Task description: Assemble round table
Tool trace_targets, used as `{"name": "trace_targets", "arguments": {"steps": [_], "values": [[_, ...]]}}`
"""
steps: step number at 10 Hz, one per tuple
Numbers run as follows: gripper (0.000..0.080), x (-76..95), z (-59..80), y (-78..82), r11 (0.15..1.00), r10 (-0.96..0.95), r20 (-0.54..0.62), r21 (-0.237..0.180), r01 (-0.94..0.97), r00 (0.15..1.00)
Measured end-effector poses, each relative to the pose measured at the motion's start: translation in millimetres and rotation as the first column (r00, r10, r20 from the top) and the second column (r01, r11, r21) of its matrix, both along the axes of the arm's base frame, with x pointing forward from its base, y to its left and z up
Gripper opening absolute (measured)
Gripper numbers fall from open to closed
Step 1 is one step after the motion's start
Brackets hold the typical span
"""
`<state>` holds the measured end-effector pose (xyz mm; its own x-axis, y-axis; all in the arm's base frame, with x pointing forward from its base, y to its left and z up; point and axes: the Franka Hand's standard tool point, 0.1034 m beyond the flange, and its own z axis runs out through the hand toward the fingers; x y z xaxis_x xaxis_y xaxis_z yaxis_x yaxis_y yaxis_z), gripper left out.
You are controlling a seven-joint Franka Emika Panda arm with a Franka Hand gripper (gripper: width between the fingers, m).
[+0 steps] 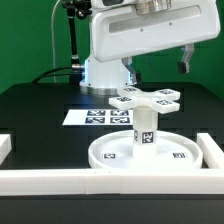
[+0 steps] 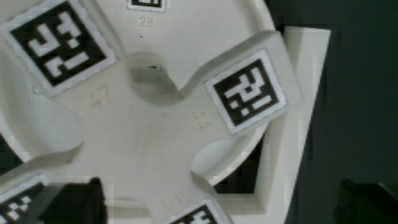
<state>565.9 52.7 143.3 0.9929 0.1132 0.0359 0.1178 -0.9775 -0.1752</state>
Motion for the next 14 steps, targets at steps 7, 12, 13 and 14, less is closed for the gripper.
{"name": "trace_targets", "arguments": {"steps": [7,12,13,14], "values": [[0.0649,1.6,-4.8,-3.6,0.652,0.755,0.042,-0.156,-0.742,0.655],[0.0649,-1.3,-13.5,-6.3,0.388,0.921,0.036,-0.163,-0.907,0.388],[0.0649,-1.0,-15.3,-7.1,0.314,0.949,0.031,-0.171,-0.934,0.313],[0.0649,-1.5,-16.8,-7.8,0.268,0.963,0.030,-0.171,-0.948,0.267]]}}
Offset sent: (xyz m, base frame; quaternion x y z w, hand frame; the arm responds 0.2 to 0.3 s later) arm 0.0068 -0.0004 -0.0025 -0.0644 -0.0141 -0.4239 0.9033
